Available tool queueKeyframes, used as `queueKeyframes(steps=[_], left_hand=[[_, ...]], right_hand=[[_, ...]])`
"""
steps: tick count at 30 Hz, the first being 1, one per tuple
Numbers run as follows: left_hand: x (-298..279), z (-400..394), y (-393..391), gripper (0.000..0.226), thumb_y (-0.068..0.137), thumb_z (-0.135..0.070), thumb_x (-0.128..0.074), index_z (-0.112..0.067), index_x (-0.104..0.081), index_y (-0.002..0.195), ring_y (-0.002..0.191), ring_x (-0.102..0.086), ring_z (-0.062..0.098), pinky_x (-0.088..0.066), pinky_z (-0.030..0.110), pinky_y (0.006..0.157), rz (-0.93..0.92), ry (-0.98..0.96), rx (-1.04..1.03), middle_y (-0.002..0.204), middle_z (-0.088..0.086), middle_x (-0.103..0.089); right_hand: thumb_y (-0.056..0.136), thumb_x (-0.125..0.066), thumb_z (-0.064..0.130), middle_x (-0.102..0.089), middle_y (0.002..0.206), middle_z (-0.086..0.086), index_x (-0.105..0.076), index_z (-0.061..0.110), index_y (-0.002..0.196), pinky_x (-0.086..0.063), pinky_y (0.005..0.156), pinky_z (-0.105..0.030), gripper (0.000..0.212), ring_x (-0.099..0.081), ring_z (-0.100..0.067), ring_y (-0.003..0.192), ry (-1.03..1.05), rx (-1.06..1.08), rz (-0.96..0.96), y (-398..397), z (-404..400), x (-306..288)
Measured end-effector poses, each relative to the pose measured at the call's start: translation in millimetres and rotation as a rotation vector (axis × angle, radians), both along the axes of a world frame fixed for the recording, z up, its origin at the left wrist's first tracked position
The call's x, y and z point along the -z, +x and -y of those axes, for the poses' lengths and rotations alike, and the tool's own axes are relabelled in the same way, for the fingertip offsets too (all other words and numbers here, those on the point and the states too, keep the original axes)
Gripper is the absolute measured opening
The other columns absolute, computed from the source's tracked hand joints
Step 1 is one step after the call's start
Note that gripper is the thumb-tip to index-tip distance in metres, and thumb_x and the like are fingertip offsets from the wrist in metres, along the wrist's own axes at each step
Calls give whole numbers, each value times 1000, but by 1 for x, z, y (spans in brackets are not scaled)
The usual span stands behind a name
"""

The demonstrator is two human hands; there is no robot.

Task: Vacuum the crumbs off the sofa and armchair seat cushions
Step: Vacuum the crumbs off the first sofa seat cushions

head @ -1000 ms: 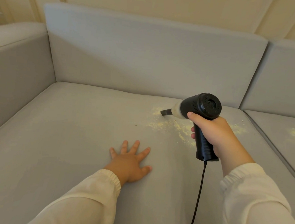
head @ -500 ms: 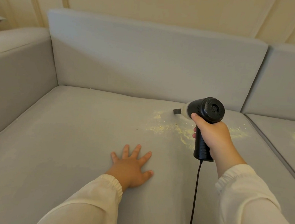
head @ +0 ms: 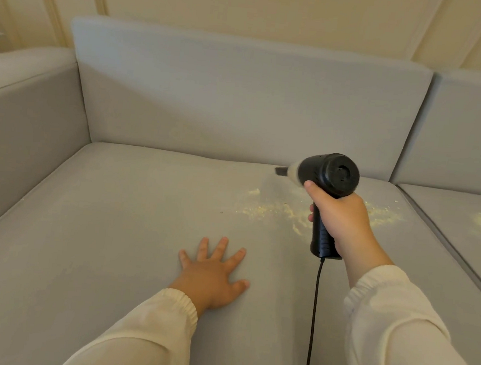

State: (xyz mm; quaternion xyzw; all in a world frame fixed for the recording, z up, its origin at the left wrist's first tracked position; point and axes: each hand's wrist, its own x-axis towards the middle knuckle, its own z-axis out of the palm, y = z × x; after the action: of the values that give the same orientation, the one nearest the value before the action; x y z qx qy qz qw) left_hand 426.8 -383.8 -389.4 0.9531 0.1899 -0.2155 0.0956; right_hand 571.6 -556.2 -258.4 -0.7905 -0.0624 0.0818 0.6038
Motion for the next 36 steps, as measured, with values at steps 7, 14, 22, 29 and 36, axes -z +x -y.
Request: queueKeyframes(steps=[7,14,22,29,36], left_hand=[[1,-1,2,75,95,-81,-21,-57,14,157,155,25,36,5,77,116,-16,5,9,169,-11,29],[3,0,2,75,95,-81,-22,-59,15,156,155,27,35,6,76,116,-6,-7,5,169,-12,29],[4,-1,2,75,95,-81,-23,-58,14,157,155,27,35,6,77,115,11,-8,2,169,-11,28],[6,-2,3,75,95,-81,-22,-58,13,157,156,25,35,5,77,115,6,-3,-2,169,-11,27],[5,-3,3,75,94,-82,-22,-59,12,156,156,24,35,5,77,115,8,-5,-10,170,-12,26]], right_hand=[[92,-79,37,-76,109,-19,-68,20,103,-54,62,-31,23,-70,-23,74,70,108,-68,21,15,5],[89,-80,44,-77,94,-15,-72,14,109,-62,73,-39,37,-74,-25,75,33,13,-104,26,-10,25],[91,-78,44,-73,73,-6,-72,12,93,-62,86,-48,32,-72,-26,75,8,-111,-93,18,-29,32],[91,-80,41,-76,82,-10,-73,15,102,-62,70,-36,29,-74,-21,69,-58,-174,-82,2,-16,9],[91,-80,41,-77,86,-14,-71,16,93,-61,77,-40,26,-75,-26,75,-25,-54,-72,-43,22,5]])
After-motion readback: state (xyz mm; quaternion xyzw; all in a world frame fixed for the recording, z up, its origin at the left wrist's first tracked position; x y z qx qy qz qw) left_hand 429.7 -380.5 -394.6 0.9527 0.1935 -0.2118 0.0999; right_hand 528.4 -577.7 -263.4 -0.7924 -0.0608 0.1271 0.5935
